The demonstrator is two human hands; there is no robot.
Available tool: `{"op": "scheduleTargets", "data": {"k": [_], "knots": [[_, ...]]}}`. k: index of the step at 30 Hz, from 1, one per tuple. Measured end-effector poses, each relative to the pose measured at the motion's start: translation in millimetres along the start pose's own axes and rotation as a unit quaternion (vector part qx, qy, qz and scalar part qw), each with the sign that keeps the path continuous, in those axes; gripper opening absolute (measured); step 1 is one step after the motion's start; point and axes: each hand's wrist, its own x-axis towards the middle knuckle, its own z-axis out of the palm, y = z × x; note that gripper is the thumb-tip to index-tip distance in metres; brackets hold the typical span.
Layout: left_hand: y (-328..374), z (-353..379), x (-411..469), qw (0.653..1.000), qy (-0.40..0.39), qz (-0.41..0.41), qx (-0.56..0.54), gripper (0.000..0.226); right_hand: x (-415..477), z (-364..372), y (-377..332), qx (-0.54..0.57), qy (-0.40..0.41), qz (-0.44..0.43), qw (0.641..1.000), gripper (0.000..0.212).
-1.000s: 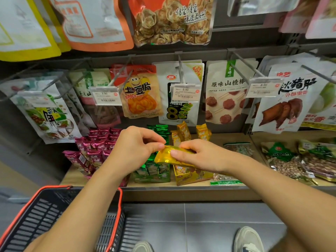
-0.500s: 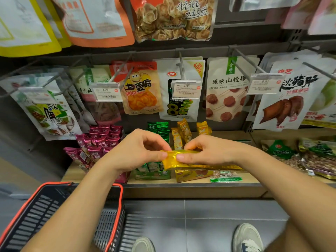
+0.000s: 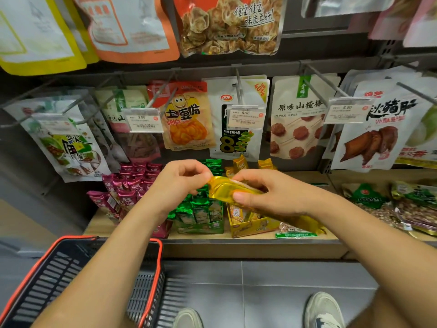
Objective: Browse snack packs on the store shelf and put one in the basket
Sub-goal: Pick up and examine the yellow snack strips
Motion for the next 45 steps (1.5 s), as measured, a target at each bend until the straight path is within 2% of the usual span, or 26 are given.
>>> {"op": "scheduleTargets", "data": {"k": [2, 4, 7, 12, 15, 17, 19, 21, 23, 25, 27, 31, 34, 36, 39, 40, 42, 45], "knots": [[0.5, 4.4, -1.7, 0.999, -0.017, 0.029, -0.038, 0.011, -1.7, -1.6, 2.7, 0.013, 0.012, 0.013, 1.0, 0.02], [0.4, 8.7, -3.4, 0.998, -0.046, 0.039, -0.03, 0.022, -2.8, -1.0, 5.0, 0.016, 0.025, 0.024, 0.999, 0.019], [-0.4, 15.8, -2.4, 0.999, -0.008, 0.046, 0.011, 0.022, -2.5, 4.3, 5.8, 0.006, 0.023, 0.032, 0.999, 0.02], [1.6, 12.5, -1.3, 0.998, 0.034, -0.008, -0.051, 0.026, -2.6, 4.5, 4.5, 0.005, 0.037, 0.024, 0.999, 0.027], [-3.2, 7.6, 0.5, 0.996, 0.08, 0.015, 0.036, 0.008, -3.9, 2.7, 7.2, 0.003, 0.037, 0.023, 0.999, 0.031], [-6.0, 5.5, 0.5, 0.989, 0.091, 0.042, 0.106, 0.01, -6.1, -0.4, 9.5, 0.017, 0.049, 0.029, 0.998, 0.035], [-6.4, 3.3, -0.8, 0.993, 0.07, 0.073, 0.066, 0.015, -8.4, -4.3, 11.4, 0.025, 0.063, 0.032, 0.997, 0.041], [-4.4, 4.7, -3.1, 0.995, 0.006, 0.097, 0.014, 0.032, -9.6, -5.6, 11.0, 0.028, 0.059, 0.031, 0.997, 0.044], [-2.3, 11.6, -4.3, 0.991, -0.044, 0.115, 0.05, 0.036, -9.0, -4.3, 10.4, 0.033, 0.047, 0.027, 0.998, 0.049], [-0.9, 18.9, -3.5, 0.988, -0.023, 0.125, 0.088, 0.026, -8.1, -3.7, 9.3, 0.05, 0.031, 0.028, 0.998, 0.054], [1.4, 20.5, -2.4, 0.991, 0.018, 0.117, 0.066, 0.02, -9.8, -5.4, 8.6, 0.083, 0.019, 0.033, 0.996, 0.052], [-1.4, 21.8, -1.4, 0.99, 0.017, 0.124, 0.062, 0.022, -14.1, -10.5, 11.1, 0.121, -0.009, 0.056, 0.991, 0.043], [-3.2, 30.7, -0.3, 0.988, 0.057, 0.132, 0.057, 0.027, -14.5, -9.1, 12.5, 0.115, -0.023, 0.039, 0.992, 0.043], [-2.1, 31.0, 1.0, 0.984, 0.076, 0.153, 0.051, 0.033, -14.0, -7.2, 13.1, 0.128, -0.021, 0.042, 0.991, 0.051], [-0.1, 25.4, -0.2, 0.978, 0.011, 0.184, 0.095, 0.058, -13.3, -5.6, 12.9, 0.085, -0.018, 0.036, 0.996, 0.051], [0.2, 24.7, -1.7, 0.975, -0.018, 0.19, 0.115, 0.06, -13.6, -6.8, 12.3, 0.07, -0.02, 0.034, 0.997, 0.049], [-0.6, 24.9, -4.2, 0.971, -0.039, 0.194, 0.137, 0.049, -15.7, -9.6, 10.5, 0.052, -0.034, 0.038, 0.997, 0.046], [0.1, 27.5, -7.0, 0.983, -0.027, 0.152, 0.098, 0.034, -19.1, -11.8, 12.0, 0.037, -0.035, 0.033, 0.998, 0.042]]}}
